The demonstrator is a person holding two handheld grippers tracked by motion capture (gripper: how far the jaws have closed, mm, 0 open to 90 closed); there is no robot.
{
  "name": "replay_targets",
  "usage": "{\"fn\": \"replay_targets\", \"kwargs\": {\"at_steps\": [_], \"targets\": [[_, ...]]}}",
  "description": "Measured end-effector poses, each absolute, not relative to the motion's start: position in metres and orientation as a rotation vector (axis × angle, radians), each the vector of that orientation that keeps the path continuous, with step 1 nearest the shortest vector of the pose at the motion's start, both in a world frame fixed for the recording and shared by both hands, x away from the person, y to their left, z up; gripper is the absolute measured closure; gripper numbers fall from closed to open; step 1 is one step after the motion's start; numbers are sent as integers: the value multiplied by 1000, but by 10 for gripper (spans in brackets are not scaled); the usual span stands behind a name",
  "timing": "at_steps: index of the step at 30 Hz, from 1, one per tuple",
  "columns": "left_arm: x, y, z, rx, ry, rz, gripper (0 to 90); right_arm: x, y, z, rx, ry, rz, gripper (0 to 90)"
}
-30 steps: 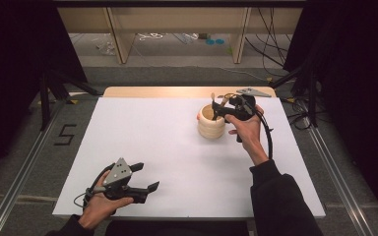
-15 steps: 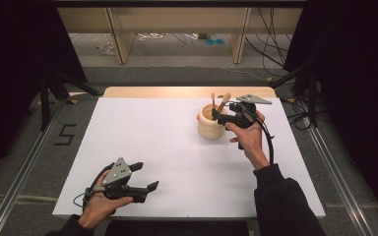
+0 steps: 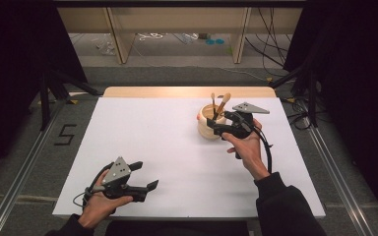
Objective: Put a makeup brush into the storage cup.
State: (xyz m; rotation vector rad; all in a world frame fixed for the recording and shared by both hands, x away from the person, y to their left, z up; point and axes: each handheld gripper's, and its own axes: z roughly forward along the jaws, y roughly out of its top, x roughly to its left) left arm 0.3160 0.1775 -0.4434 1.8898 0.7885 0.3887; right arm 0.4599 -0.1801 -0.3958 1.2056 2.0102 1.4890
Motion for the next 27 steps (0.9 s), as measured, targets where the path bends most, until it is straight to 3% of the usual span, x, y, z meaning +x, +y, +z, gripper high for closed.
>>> {"fn": "replay_targets", "kwargs": {"at_steps": [27], "targets": [[315,181,-444,1886,807,405,170,419,-173,-407,1115,2095,1534,191]]}}
